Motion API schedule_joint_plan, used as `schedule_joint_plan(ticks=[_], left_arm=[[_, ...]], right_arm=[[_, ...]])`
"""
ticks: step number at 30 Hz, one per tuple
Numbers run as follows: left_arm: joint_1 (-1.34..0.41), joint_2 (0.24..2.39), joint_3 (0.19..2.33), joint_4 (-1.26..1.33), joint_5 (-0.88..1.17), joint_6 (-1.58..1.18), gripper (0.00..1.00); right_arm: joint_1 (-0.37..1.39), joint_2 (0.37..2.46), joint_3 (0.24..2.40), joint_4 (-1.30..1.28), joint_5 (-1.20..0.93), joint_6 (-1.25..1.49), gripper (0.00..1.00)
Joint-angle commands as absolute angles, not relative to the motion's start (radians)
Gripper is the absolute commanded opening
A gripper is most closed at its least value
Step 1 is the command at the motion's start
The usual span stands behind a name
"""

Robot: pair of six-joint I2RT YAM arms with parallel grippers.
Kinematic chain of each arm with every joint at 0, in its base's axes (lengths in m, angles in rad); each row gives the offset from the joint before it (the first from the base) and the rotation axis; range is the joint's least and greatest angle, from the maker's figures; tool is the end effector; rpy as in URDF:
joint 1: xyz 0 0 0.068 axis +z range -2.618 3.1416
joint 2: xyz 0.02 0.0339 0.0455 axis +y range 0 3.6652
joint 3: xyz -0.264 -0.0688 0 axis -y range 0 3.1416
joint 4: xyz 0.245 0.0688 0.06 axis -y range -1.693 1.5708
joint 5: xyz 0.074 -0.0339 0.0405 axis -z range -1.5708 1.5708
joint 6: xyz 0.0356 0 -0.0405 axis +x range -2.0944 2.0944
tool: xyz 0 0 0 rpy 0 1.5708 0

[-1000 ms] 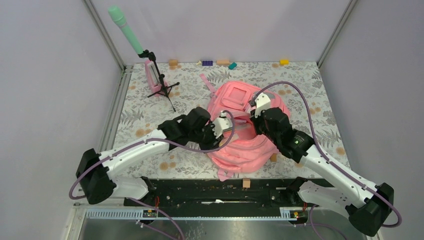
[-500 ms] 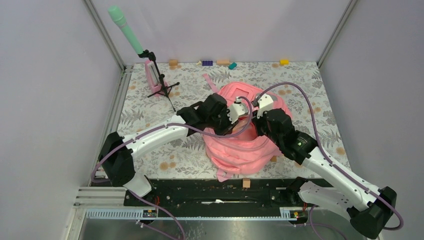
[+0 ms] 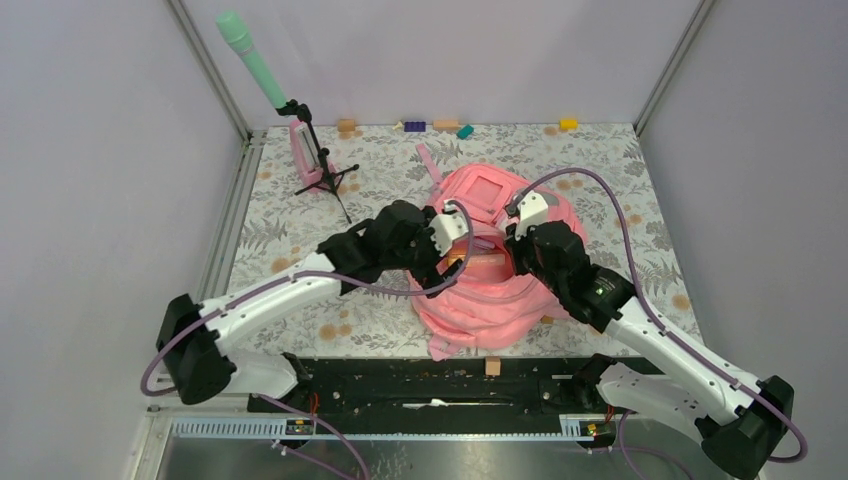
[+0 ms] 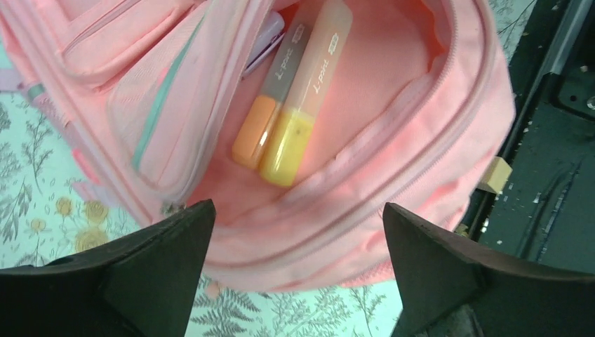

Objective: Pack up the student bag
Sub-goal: Place the stationery in the student bag, then zip the student bag at the center of the board.

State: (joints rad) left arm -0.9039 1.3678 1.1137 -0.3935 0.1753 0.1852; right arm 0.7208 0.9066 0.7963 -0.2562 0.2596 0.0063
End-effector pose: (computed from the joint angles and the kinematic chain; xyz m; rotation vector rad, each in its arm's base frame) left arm 0.1844 -0.2443 0.3028 1.2604 1.8896 -0.5836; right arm 0.1627 0.1308 0.3152 -0.5111 1.8627 0.2355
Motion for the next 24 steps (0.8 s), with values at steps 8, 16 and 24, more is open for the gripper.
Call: schedule_joint_plan(ticks=[8, 16, 24], left_arm=[[-0.696, 1.188, 1.077, -0.337, 0.26, -0.213, 0.99], [-0.505, 1.449, 1.164, -0.214, 0.479, -0.49, 0.99], [-0.495, 1.668, 1.284, -0.253, 0.549, -0.482, 0.8]], right_arm=[[0.722, 0.832, 0.683, -0.176, 0.28, 0.095, 0.0], [0.723, 0.824, 0.627, -0.19, 0.207, 0.165, 0.0], [0.723, 0.777, 0.594, -0.205, 0.179, 0.202, 0.28]])
